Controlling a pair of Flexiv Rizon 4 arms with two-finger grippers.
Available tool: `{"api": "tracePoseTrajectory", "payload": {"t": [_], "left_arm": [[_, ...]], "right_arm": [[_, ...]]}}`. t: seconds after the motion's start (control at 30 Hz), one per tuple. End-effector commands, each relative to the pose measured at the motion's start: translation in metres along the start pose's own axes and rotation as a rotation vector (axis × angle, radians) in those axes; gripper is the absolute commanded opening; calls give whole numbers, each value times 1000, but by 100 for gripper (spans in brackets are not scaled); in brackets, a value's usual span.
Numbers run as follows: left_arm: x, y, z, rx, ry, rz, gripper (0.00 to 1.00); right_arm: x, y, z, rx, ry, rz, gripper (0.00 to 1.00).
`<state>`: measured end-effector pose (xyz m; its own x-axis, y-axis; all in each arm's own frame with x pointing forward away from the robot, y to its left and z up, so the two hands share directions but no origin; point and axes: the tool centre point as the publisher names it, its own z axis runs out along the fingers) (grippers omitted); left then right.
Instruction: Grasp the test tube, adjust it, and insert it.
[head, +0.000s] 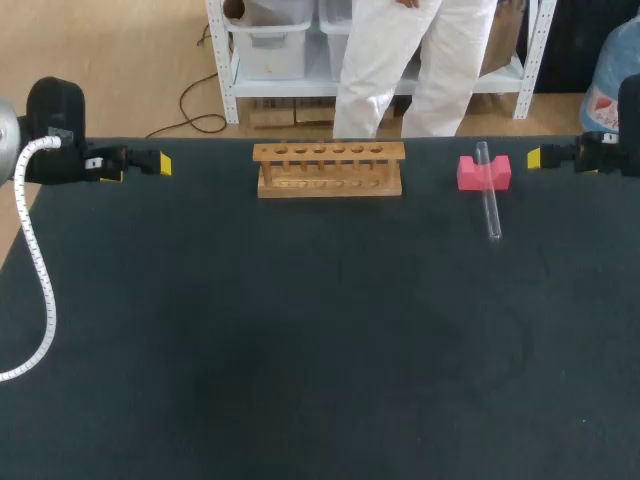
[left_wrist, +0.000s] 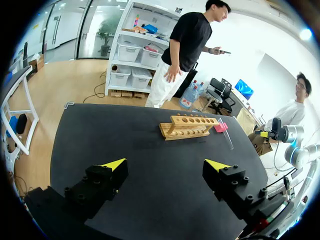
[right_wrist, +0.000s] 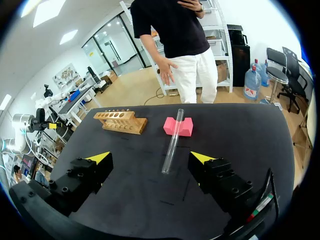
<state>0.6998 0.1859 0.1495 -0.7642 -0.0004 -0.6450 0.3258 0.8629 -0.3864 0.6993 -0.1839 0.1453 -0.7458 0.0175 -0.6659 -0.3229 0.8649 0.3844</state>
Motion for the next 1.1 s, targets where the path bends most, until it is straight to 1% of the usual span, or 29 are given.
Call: {"api": "tracePoseTrajectory", "payload": {"t": [0.03,0.8,0.83,0.87,0.9,0.97,1.0,1.03,1.1], "left_arm": [[-1,-2,0,-8,5,-2,100],[-1,-1,0,-7,2,3,100],[-2,1,1,22,18,5,100],[-4,3,1,47,17,9,100],[-5,4,1,65,6,40,100],[-8,8,0,132,15,80,100],[-10,9,0,148,-7,121,100],[-12,10,-1,191,-4,163,100],[-17,13,-3,244,-17,229,100]], "right_arm": [[0,2,-1,11,1,0,100],[0,2,-1,11,1,0,100],[0,2,-1,11,1,0,100],[0,2,-1,11,1,0,100],[0,2,-1,11,1,0,100],[0,2,-1,11,1,0,100],[0,2,-1,11,1,0,100],[0,2,-1,11,1,0,100],[0,2,-1,11,1,0,100]]}}
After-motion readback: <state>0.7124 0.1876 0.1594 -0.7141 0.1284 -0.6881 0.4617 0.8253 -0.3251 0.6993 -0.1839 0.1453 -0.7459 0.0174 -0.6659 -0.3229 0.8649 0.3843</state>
